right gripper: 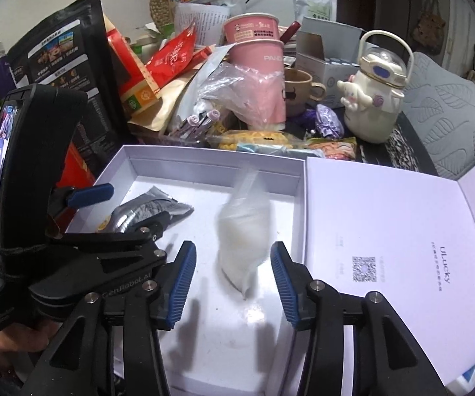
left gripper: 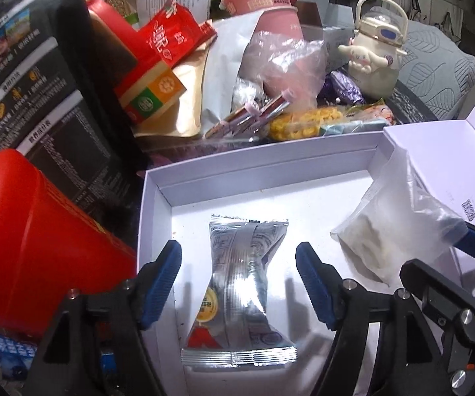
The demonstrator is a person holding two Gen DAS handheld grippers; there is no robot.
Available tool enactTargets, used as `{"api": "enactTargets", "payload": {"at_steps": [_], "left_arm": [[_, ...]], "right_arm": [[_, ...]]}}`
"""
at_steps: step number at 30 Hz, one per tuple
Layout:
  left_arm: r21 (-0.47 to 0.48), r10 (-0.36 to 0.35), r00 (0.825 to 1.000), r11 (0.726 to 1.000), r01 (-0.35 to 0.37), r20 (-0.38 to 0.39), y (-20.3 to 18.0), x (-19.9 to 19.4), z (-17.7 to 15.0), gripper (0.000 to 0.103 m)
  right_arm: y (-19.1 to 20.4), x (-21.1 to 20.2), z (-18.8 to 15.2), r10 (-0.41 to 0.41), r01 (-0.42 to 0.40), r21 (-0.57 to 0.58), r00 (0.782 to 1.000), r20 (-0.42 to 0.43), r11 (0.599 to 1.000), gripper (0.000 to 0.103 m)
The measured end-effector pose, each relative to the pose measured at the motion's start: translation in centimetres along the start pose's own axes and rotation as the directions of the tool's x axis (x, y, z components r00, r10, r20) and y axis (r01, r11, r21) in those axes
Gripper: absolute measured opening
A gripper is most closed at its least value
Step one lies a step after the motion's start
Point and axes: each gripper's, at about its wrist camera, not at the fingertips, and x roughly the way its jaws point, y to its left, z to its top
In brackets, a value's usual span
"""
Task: Organize soft objects
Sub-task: 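Open the left gripper over the box while the right gripper releases the zip bag inside, then withdraw both open grippers from the white box back over the table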
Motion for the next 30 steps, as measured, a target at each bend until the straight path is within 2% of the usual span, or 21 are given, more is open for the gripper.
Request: {"api": "enactTargets", "payload": {"at_steps": [13, 23, 30], "left_arm": [[0.007, -0.042, 0.992, 0.999, 0.041, 0.117, -0.3, -5.9, 0.4, 0.071], [0.016, -0.025, 0.970, 1.000, 0.022, 0.240, -0.6, -12.0, 0.4, 0.071], [0.029, -0.052, 0.953, 0.999, 0.046, 0.299, -0.5, -16.2, -0.5, 0.071]], "right_arm": [[-0.1, -4.4, 0.0, -0.066, 0.065, 0.008, 0.996, 0.065, 0.998, 0.047], [0.5, -9.8, 0.0, -0.100, 0.099, 0.015, 0.983, 0.155, 0.995, 0.047], [1.4, -14.1, -0.5, -0.131, 0.132, 0.012, 0.965, 0.226, 0.991, 0.047]]}}
